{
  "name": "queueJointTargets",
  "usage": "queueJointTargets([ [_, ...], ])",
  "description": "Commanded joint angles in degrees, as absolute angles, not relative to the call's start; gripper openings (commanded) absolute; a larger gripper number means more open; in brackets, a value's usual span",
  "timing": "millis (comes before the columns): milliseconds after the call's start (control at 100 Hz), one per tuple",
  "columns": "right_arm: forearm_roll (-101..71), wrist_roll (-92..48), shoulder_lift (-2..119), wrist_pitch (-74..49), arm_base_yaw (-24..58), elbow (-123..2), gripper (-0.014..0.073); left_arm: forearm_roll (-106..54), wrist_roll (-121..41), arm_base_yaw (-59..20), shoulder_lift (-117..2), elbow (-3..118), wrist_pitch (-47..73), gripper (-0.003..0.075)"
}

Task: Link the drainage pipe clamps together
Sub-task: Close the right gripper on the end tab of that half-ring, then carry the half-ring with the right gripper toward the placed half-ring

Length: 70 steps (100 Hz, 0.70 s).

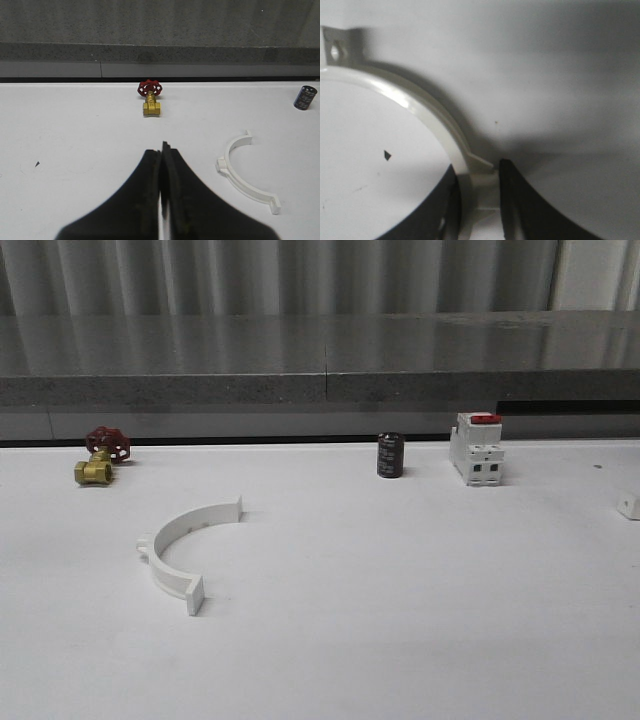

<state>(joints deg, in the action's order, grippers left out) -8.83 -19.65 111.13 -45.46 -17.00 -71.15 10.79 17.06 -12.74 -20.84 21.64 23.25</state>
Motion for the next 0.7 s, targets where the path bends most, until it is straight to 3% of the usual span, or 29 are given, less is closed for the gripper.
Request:
queueJointTargets([
  [0, -11.1, -19.9, 107.7, -46.7, -16.6, -73.1, 0.0048, 11.1, 17.1, -12.5, -21.1, 23.3, 19.0, -0.002],
  [150, -15.7, -15.1, 104.9, -51.0, -11.8, -74.8, 0.0048, 11.1, 17.1, -12.5, -21.1, 23.3, 19.0, -0.002],
  [290, -14.8, -8.1, 101.3, -50.1, -0.9, -74.8, 0.0048, 11.1, 17.1, -12.5, -21.1, 23.3, 19.0, -0.002],
  [530, -1.6, 18.2, 101.5, -45.4, 21.5, -79.7, 0.0019, 11.1, 17.1, -12.5, -21.1, 23.3, 19.0, -0.002],
  [690, 7.3, 32.3, 106.0, -46.4, 30.4, -86.1, 0.0002, 11.0, 17.1, -12.5, -21.1, 23.3, 19.0, -0.002],
])
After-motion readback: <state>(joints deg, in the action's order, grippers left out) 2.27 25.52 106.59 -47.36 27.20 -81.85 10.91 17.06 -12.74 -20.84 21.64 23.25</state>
